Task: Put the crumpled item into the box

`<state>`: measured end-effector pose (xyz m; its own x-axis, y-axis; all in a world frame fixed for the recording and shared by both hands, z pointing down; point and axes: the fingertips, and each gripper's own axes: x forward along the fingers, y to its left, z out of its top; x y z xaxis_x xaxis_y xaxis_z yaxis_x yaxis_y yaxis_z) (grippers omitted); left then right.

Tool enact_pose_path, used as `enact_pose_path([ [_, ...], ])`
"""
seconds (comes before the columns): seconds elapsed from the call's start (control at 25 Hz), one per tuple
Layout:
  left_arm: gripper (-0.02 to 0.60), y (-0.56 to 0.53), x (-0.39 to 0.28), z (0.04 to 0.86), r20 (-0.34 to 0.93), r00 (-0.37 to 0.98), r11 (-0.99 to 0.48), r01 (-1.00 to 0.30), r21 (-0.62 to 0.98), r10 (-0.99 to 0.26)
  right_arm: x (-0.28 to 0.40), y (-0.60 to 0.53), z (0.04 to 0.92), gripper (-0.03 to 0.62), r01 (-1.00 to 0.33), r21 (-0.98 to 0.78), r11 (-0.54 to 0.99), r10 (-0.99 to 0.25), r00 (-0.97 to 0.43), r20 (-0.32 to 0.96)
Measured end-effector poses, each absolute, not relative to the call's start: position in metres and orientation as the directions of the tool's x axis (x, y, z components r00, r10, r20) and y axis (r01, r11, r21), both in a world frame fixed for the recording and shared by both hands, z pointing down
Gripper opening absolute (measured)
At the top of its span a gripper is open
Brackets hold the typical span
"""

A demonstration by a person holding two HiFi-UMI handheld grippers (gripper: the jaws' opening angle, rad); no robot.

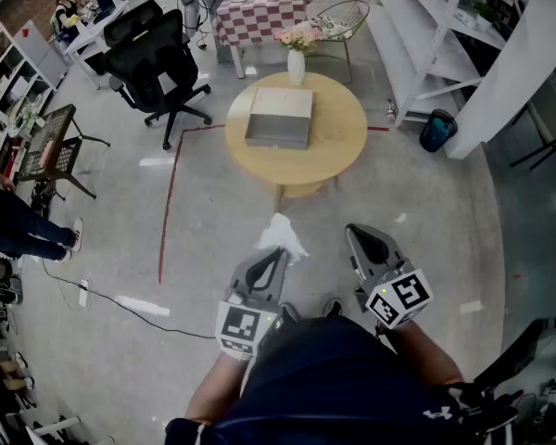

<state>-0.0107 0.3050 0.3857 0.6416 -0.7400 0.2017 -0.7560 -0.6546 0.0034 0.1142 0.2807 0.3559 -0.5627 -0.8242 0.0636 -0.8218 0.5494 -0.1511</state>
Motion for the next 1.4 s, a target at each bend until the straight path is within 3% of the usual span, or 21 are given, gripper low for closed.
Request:
enact_pose_path([
  [0.88,0.018,0.305,-0.065,0.398,0.2,0.653,-0.663,-0.749,0.023,-0.731,0.068,0.285,0.366,0.005,-0.835,-0.175,0.521,-0.838,-0.54,0.082],
  [1.4,0.018,0.309,-0.099,0.418,0.198,0.665,-0.654,-0.746,0.125,-0.72,0.037,0.291,0.386,0.005,-0.841,-0.198,0.503,-0.835,-0.533,0.14],
])
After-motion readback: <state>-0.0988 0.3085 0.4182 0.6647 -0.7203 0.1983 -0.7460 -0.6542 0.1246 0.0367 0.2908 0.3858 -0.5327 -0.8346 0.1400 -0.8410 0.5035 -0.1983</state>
